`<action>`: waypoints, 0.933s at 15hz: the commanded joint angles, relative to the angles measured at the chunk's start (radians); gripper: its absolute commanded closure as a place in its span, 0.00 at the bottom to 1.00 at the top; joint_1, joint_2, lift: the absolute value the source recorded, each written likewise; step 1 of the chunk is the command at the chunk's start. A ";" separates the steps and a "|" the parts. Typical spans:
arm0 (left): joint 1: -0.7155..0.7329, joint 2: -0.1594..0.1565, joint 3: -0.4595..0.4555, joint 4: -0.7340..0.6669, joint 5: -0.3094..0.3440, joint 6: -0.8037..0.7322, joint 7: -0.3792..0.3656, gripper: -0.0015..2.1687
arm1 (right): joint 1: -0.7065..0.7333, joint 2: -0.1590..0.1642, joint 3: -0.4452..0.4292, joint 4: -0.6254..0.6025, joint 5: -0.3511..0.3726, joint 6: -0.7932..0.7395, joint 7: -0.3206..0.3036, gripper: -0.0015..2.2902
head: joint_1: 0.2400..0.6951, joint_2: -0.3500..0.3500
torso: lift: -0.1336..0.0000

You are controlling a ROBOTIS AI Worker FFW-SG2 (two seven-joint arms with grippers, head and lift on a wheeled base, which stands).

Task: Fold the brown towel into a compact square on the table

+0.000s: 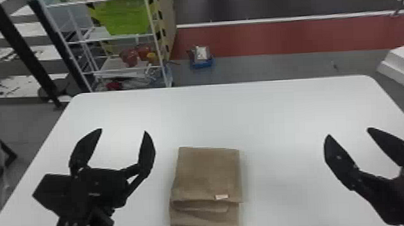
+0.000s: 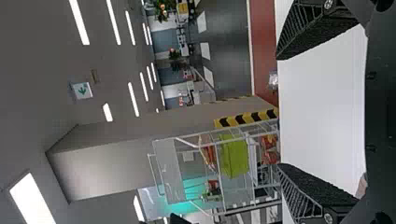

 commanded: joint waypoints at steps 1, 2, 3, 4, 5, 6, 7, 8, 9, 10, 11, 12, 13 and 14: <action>0.002 0.001 -0.003 -0.002 0.003 0.006 -0.001 0.01 | 0.014 0.005 -0.052 0.000 -0.006 -0.007 -0.006 0.03 | 1.00 0.59 | 0.08; 0.002 0.001 -0.005 -0.003 0.003 0.009 -0.005 0.01 | 0.014 0.005 -0.069 0.000 -0.008 -0.007 -0.009 0.03 | 1.00 0.57 | 0.08; 0.002 0.001 -0.005 -0.003 0.003 0.012 -0.005 0.01 | 0.014 0.005 -0.080 0.000 -0.006 -0.007 -0.009 0.03 | 1.00 0.55 | 0.08; 0.002 0.001 -0.006 -0.002 0.003 0.022 -0.005 0.01 | 0.014 0.003 -0.085 0.003 -0.006 -0.004 -0.008 0.03 | 1.00 0.53 | 0.08; 0.002 0.000 -0.008 0.001 0.002 0.022 -0.005 0.01 | 0.012 0.003 -0.089 0.009 -0.006 -0.004 -0.006 0.03 | 1.00 0.52 | 0.08; -0.001 0.001 -0.017 0.008 0.000 0.028 -0.005 0.01 | 0.006 0.003 -0.095 0.015 -0.008 0.002 -0.001 0.03 | 1.00 0.50 | 0.08; -0.003 0.001 -0.019 0.006 -0.001 0.046 -0.005 0.01 | 0.001 0.003 -0.097 0.021 -0.008 0.008 0.003 0.03 | 1.00 0.49 | 0.08; -0.003 0.001 -0.019 0.006 -0.001 0.046 -0.005 0.01 | -0.002 0.003 -0.098 0.026 -0.006 0.011 0.006 0.03 | 1.00 0.49 | 0.08; -0.003 0.001 -0.020 0.006 -0.001 0.049 -0.005 0.01 | -0.006 0.003 -0.098 0.029 -0.005 0.017 0.009 0.03 | 1.00 0.48 | 0.08; -0.003 0.001 -0.020 0.003 -0.001 0.055 -0.005 0.01 | -0.009 0.003 -0.097 0.034 -0.003 0.017 0.012 0.03 | 1.00 0.48 | 0.08; -0.003 0.001 -0.020 0.003 -0.001 0.055 -0.005 0.01 | -0.011 0.003 -0.094 0.037 -0.003 0.014 0.012 0.03 | 1.00 0.48 | 0.08; -0.003 0.001 -0.020 0.001 -0.003 0.055 -0.005 0.01 | -0.011 0.005 -0.092 0.038 -0.003 0.014 0.014 0.03 | 1.00 0.48 | 0.08; -0.003 0.001 -0.019 0.000 -0.003 0.055 -0.006 0.01 | -0.011 0.003 -0.092 0.038 -0.005 0.014 0.014 0.03 | 1.00 0.48 | 0.08; -0.003 0.001 -0.020 0.000 -0.003 0.055 -0.006 0.01 | -0.011 0.003 -0.094 0.038 -0.005 0.017 0.017 0.03 | 1.00 0.48 | 0.08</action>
